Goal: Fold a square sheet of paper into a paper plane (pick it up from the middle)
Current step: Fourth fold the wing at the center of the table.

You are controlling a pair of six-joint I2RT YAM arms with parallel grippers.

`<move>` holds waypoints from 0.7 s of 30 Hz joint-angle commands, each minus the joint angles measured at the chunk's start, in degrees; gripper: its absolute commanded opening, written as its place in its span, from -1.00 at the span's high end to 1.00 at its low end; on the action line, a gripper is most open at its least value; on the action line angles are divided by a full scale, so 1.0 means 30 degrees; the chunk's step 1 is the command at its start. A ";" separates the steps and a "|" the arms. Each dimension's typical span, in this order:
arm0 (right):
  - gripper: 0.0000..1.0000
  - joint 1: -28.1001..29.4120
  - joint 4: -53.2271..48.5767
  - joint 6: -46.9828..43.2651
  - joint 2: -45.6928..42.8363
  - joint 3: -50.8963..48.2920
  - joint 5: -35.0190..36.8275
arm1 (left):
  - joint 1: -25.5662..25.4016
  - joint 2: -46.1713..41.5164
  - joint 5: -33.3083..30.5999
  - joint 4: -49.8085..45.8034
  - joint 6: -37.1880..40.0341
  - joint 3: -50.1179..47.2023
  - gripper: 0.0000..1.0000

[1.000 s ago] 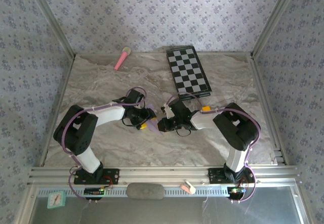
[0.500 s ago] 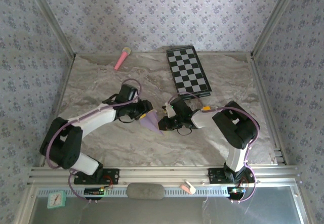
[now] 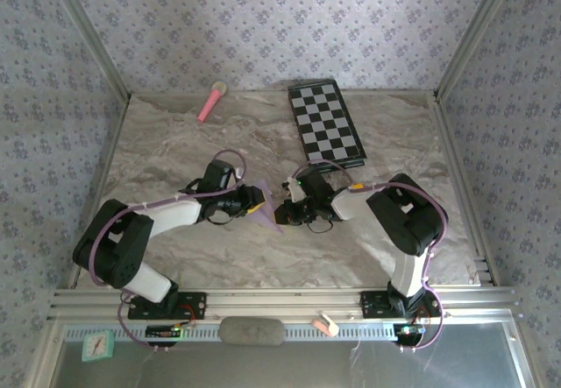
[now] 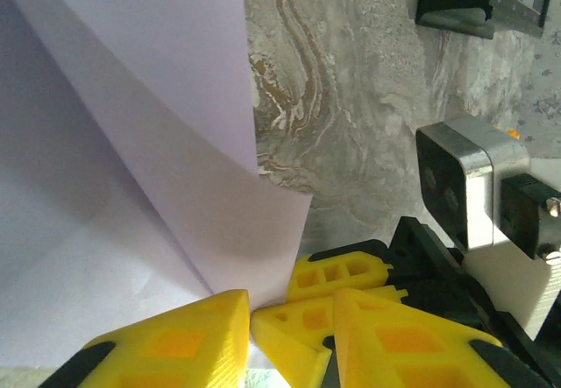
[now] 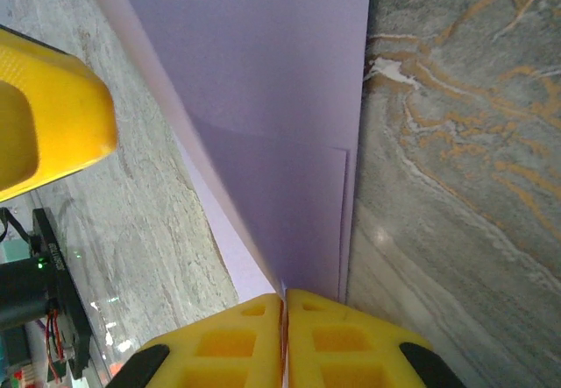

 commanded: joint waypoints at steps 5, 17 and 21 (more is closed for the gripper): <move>0.80 -0.0008 -0.0534 0.0252 0.0987 -0.0099 -0.0127 | 0.0028 0.1133 0.1159 0.1878 -0.0051 0.0018 0.53; 0.75 -0.0128 -0.0594 0.0739 0.1038 -0.0135 -0.0159 | 0.0034 0.1986 0.1510 0.2483 -0.0145 0.0149 0.59; 0.75 -0.0146 -0.0551 0.0739 0.1016 -0.0158 -0.0160 | 0.0010 0.2266 0.1553 0.2537 -0.0117 0.0295 0.59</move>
